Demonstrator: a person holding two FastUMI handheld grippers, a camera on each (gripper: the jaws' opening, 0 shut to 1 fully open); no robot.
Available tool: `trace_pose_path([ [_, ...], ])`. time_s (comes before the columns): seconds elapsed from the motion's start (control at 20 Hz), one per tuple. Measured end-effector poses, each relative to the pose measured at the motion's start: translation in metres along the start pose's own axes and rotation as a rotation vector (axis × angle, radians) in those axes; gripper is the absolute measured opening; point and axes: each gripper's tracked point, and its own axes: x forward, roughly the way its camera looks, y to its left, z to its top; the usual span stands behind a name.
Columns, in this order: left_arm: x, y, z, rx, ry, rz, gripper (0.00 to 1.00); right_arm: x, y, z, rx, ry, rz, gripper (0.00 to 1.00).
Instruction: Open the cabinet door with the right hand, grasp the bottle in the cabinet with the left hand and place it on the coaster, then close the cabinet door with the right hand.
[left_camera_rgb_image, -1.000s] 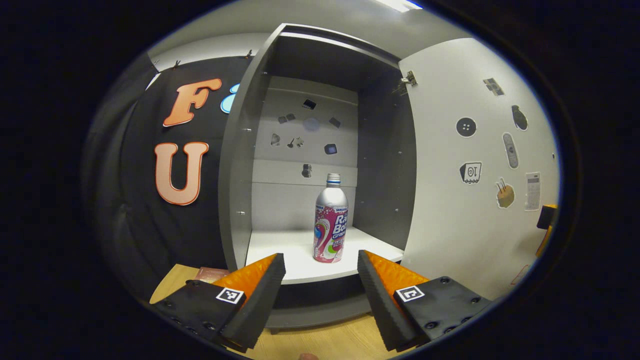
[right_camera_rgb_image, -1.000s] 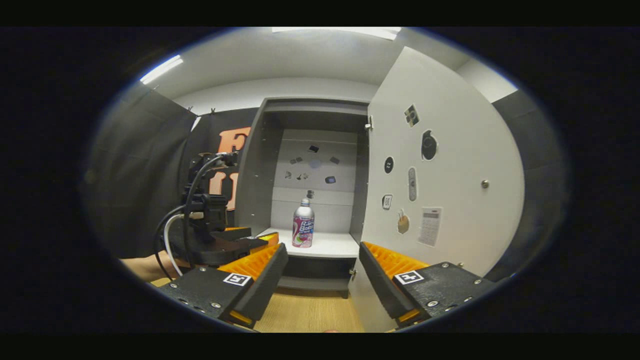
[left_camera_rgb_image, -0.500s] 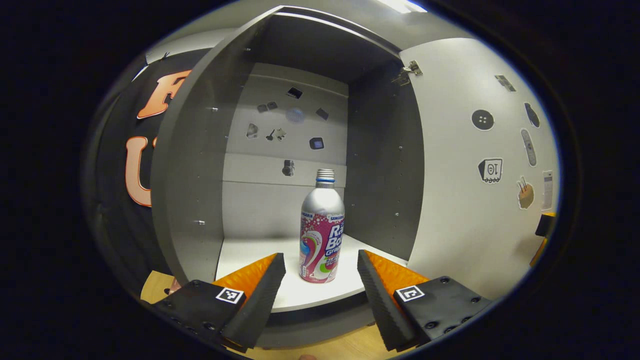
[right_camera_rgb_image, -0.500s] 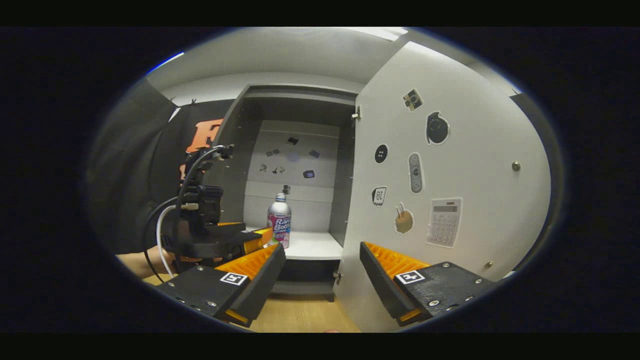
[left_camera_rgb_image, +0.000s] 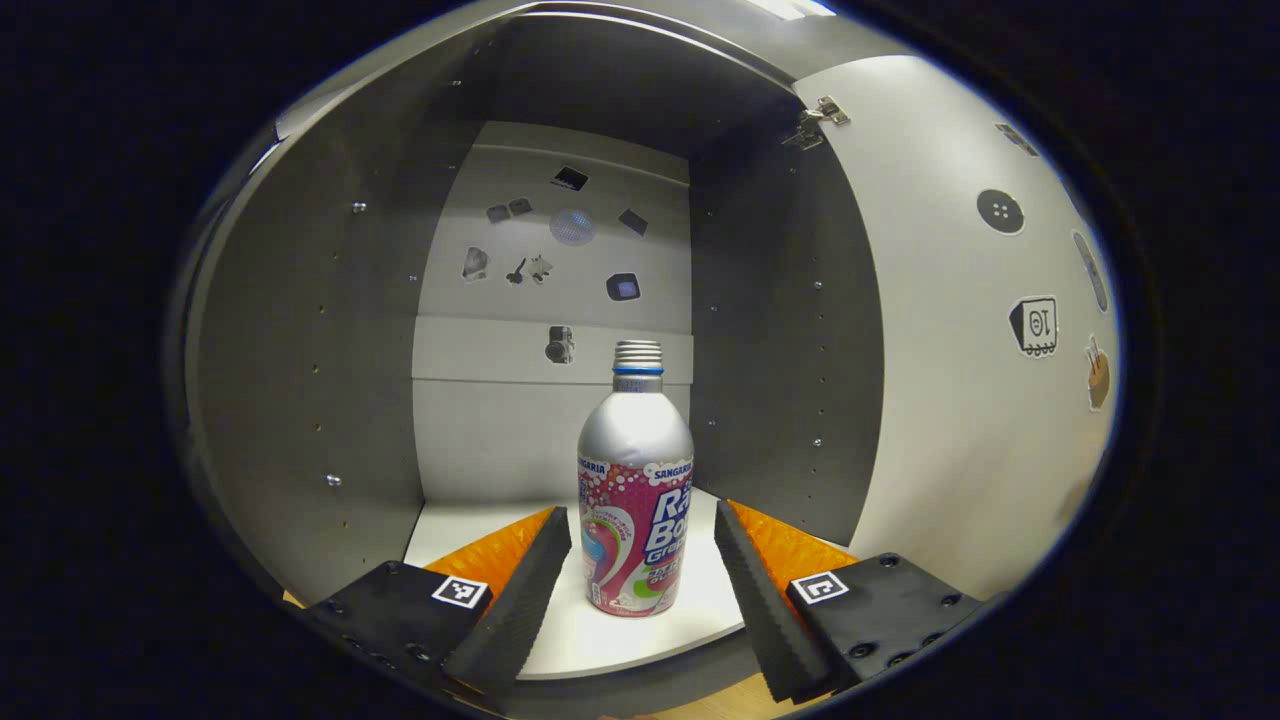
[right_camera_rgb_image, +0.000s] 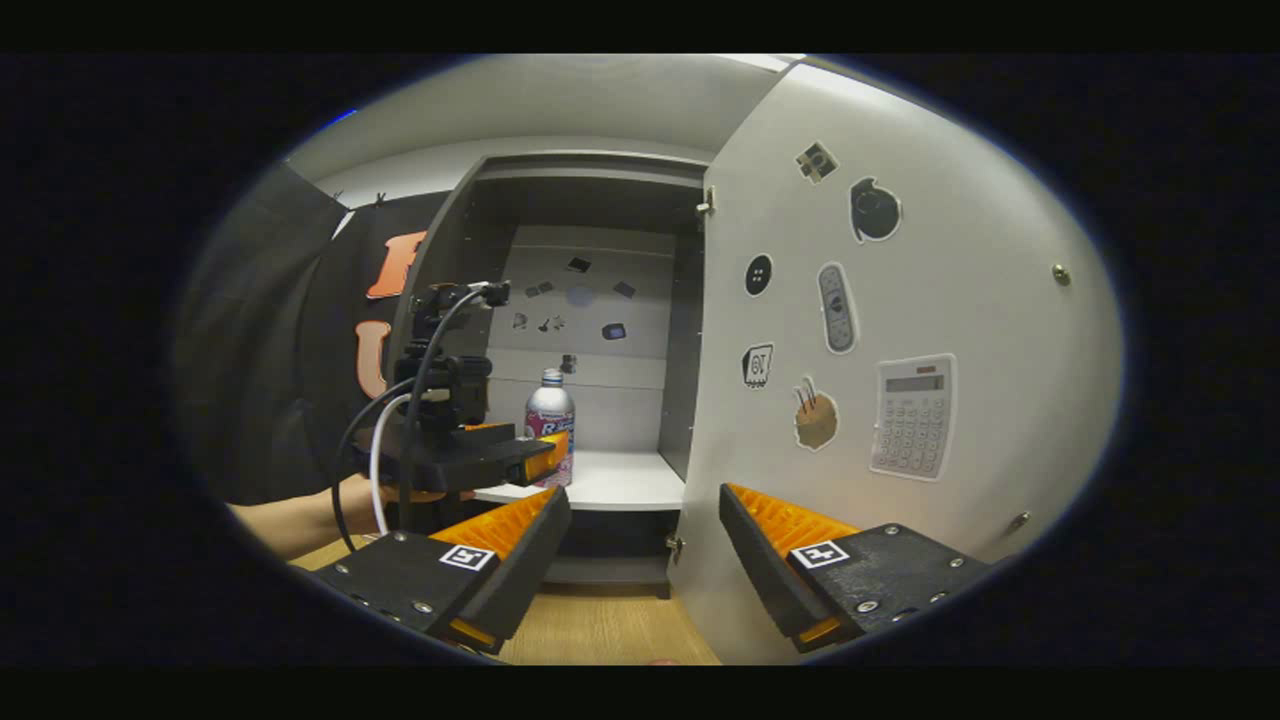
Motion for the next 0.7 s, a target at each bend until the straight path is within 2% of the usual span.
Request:
trace_pose_path([
  [0.15,0.018,0.007,-0.003,0.016,0.011,0.021,0.95,0.006,-0.001,-0.001,0.012,0.000,0.010,0.92],
  [0.5,0.028,0.003,-0.004,0.068,0.023,0.015,0.94,0.008,0.000,-0.002,0.004,0.001,0.026,0.92],
  [0.6,0.031,0.001,-0.006,0.078,0.026,0.015,0.87,0.005,0.001,-0.001,0.004,-0.001,0.030,0.92],
  [0.7,0.030,0.000,-0.005,0.088,0.030,0.016,0.86,0.002,0.001,0.001,0.005,-0.004,0.031,0.92],
])
